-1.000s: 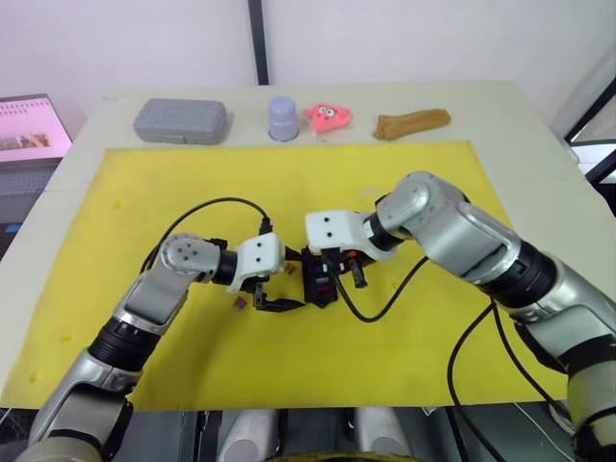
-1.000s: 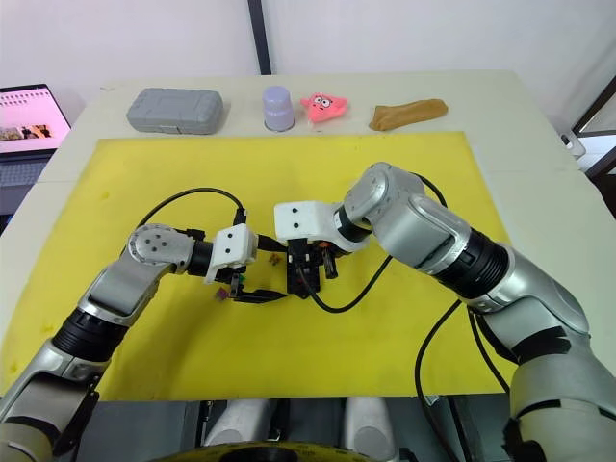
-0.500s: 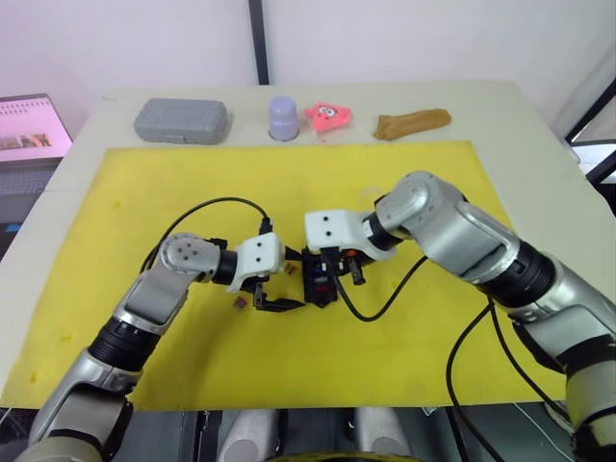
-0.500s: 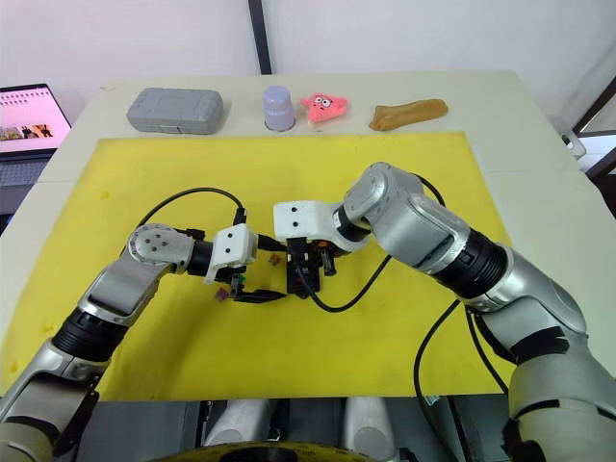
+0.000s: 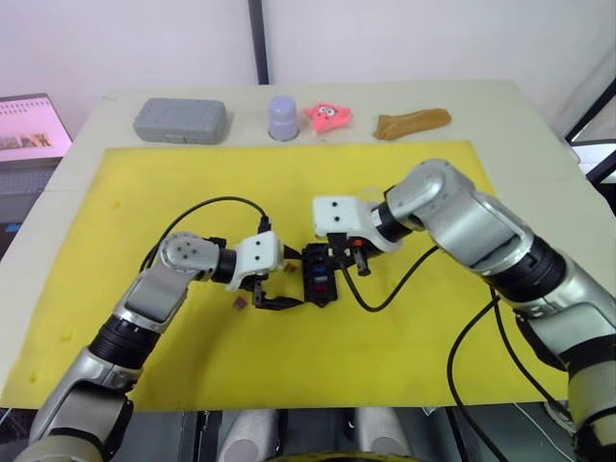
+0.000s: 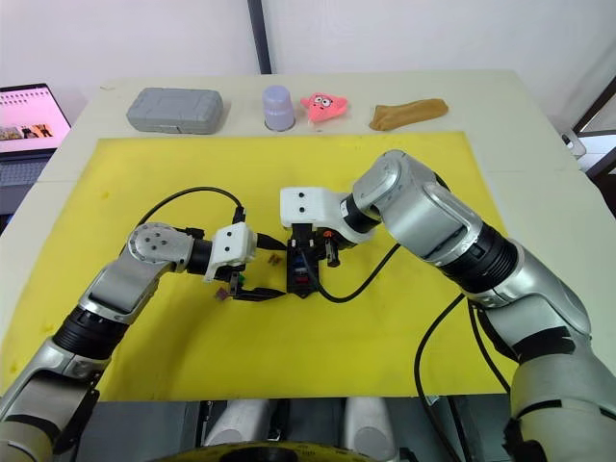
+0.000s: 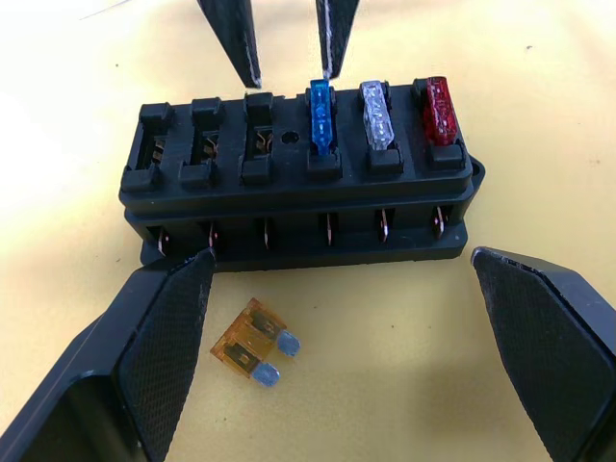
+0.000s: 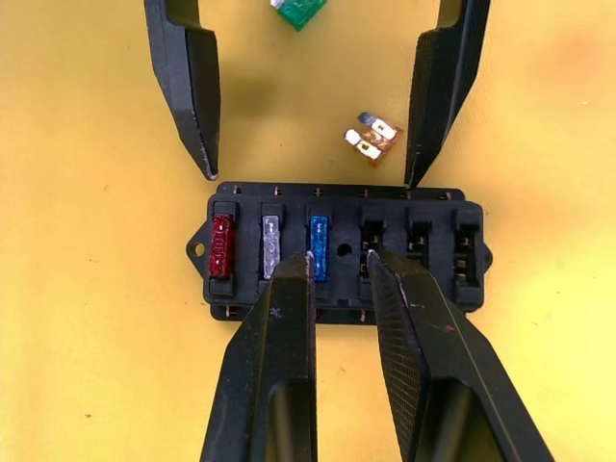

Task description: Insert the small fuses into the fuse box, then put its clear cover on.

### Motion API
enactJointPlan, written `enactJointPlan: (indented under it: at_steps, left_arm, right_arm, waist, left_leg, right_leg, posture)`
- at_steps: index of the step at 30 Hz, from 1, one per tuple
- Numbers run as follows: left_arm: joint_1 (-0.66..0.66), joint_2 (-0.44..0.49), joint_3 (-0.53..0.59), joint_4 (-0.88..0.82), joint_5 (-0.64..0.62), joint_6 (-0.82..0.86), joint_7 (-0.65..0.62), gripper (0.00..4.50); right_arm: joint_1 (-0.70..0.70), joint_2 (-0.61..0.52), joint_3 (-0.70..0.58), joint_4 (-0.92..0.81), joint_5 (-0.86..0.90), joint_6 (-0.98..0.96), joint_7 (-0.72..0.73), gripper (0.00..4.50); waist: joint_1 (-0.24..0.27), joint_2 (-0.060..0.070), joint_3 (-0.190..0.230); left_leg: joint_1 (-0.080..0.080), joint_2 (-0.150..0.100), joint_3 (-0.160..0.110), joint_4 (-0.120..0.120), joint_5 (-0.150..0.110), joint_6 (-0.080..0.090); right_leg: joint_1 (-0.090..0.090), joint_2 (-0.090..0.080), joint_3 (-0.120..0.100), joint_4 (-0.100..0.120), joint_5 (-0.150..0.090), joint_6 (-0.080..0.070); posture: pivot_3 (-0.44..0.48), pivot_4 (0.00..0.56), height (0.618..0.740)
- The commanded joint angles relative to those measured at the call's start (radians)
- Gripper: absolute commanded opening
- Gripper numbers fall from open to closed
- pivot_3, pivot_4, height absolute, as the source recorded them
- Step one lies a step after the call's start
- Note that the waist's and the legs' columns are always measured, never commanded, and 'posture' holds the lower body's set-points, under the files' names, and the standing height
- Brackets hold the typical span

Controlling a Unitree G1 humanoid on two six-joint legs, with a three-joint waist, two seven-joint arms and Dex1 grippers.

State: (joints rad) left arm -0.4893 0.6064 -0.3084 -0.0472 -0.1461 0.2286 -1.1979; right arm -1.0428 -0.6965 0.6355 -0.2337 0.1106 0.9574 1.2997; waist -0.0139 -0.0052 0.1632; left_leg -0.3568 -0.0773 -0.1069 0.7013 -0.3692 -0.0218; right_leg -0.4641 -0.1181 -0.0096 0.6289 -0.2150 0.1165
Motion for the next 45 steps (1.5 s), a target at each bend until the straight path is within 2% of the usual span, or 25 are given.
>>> enactJointPlan:
  at_steps: [1,14,37,45]
  left_arm:
    - [-0.022,0.007,0.014,-0.01,-0.003,-0.015,-0.005,4.5]
    - [-0.036,0.009,0.028,0.001,-0.015,-0.009,-0.004,4.5]
    - [-0.025,0.008,0.028,-0.01,-0.012,-0.004,0.004,4.5]
    - [-0.027,0.011,0.032,-0.017,-0.016,0.005,0.003,4.5]
  right_arm:
    - [-0.01,-0.001,-0.065,-0.033,0.028,-0.004,-0.011,0.06]
    - [0.113,-0.003,-0.127,-0.056,0.084,-0.053,-0.066,0.06]
    - [0.198,-0.032,-0.047,-0.008,0.002,-0.132,-0.089,0.06]
    - [0.199,-0.027,-0.059,-0.014,0.006,-0.133,-0.083,0.06]
  waist:
    - [0.0,0.0,0.0]
    - [0.0,0.0,0.0]
    - [0.001,0.0,0.0]
    - [0.002,0.0,0.0]
  left_leg:
    - [0.0,0.0,0.0,0.0,0.0,0.0]
    - [0.0,0.0,0.0,0.0,0.0,0.0]
    - [0.001,0.0,0.0,0.0,0.0,0.0]
    - [0.002,0.0,0.0,0.0,0.0,0.0]
  right_leg:
    - [0.0,0.0,0.0,0.0,0.0,0.0]
    - [0.0,0.0,0.0,0.0,0.0,0.0]
    - [0.001,0.0,0.0,0.0,0.0,0.0]
    - [0.002,0.0,0.0,0.0,0.0,0.0]
  posture:
    - [0.0,0.15,0.74]
    - [0.0,0.15,0.74]
    - [0.0,0.15,0.74]
    - [0.0,0.15,0.74]
